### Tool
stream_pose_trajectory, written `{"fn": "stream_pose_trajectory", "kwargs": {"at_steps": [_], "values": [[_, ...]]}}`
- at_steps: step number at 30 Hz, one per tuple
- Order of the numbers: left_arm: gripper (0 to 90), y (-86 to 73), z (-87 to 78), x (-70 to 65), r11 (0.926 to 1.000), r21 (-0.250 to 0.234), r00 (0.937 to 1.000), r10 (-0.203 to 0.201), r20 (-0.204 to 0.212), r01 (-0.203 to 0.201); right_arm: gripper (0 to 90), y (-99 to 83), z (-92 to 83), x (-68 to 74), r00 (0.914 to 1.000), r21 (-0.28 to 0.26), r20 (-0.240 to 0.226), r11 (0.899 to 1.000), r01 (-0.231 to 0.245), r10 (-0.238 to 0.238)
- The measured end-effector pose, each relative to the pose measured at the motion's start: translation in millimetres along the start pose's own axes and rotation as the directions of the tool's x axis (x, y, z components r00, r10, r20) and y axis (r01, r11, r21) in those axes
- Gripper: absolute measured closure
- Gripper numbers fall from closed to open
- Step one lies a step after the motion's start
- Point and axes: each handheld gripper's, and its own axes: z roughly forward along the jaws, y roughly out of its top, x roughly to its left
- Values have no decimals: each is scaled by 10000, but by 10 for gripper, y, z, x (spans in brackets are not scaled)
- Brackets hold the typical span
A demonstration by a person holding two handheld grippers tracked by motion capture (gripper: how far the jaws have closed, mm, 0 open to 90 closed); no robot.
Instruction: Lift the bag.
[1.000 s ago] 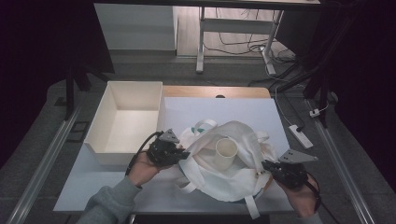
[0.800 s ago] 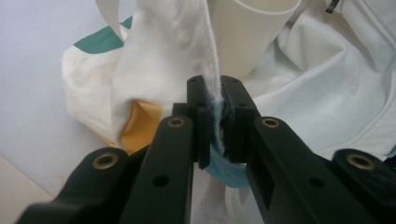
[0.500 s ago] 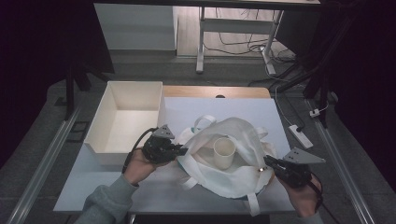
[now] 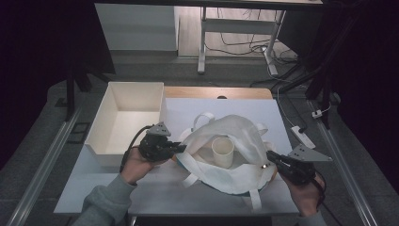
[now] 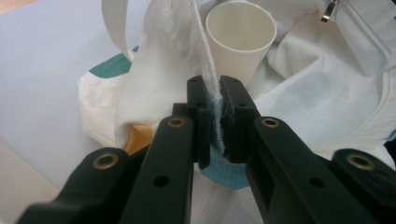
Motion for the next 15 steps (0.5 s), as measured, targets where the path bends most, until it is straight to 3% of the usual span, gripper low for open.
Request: {"fn": "stream_pose_trajectory", "kwargs": {"at_steps": [15], "values": [[826,17,-137,59,9989,-436,9999,-150,-47,148,880,90,-59,-29,9996,-512,283,9987,61,-47]]}}
